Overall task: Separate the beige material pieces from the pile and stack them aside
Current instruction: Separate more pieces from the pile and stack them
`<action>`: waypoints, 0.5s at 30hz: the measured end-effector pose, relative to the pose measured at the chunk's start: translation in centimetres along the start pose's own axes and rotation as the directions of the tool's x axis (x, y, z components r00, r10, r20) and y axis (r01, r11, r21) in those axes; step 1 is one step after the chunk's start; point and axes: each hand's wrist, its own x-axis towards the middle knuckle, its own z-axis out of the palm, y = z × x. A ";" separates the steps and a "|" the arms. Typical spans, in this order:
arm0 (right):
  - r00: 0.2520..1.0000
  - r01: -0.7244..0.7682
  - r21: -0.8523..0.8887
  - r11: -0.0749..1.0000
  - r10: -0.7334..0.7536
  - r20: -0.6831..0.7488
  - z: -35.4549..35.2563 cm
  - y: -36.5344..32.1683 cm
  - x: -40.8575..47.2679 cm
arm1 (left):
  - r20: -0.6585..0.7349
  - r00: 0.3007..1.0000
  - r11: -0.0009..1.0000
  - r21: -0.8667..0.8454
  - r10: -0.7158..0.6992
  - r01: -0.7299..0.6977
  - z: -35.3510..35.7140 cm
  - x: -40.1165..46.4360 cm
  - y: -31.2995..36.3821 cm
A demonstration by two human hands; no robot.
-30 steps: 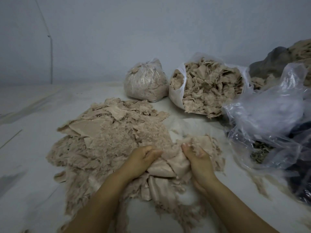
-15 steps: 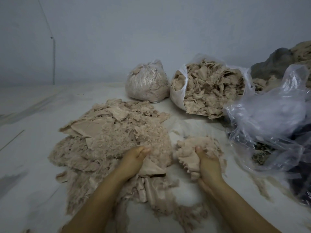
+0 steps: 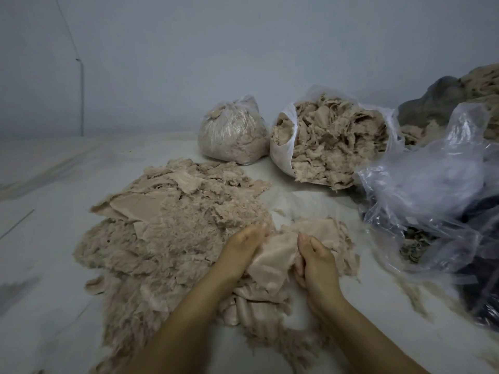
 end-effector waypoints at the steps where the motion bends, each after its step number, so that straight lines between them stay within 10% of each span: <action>1: 0.999 0.009 -0.014 1.000 -0.008 0.032 0.0 0.1 0.0 | 0.051 0.998 1.000 0.000 -0.027 0.027 0.1 -0.1 0.1; 7: 0.993 0.035 -0.145 0.989 -0.051 -0.109 -2.0 0.2 1.2 | -0.112 0.992 0.997 0.055 -0.051 0.057 -1.4 0.2 0.1; 11: 0.930 -0.081 -0.396 0.915 0.212 0.299 -4.5 -1.0 0.7 | -0.054 0.997 0.992 -0.117 -0.055 0.049 -2.5 -0.1 0.6; 15: 0.856 -0.192 -0.471 0.861 0.382 0.350 -4.0 -1.9 -0.1 | 0.003 1.000 0.995 -0.092 0.023 -0.023 -1.4 0.2 1.0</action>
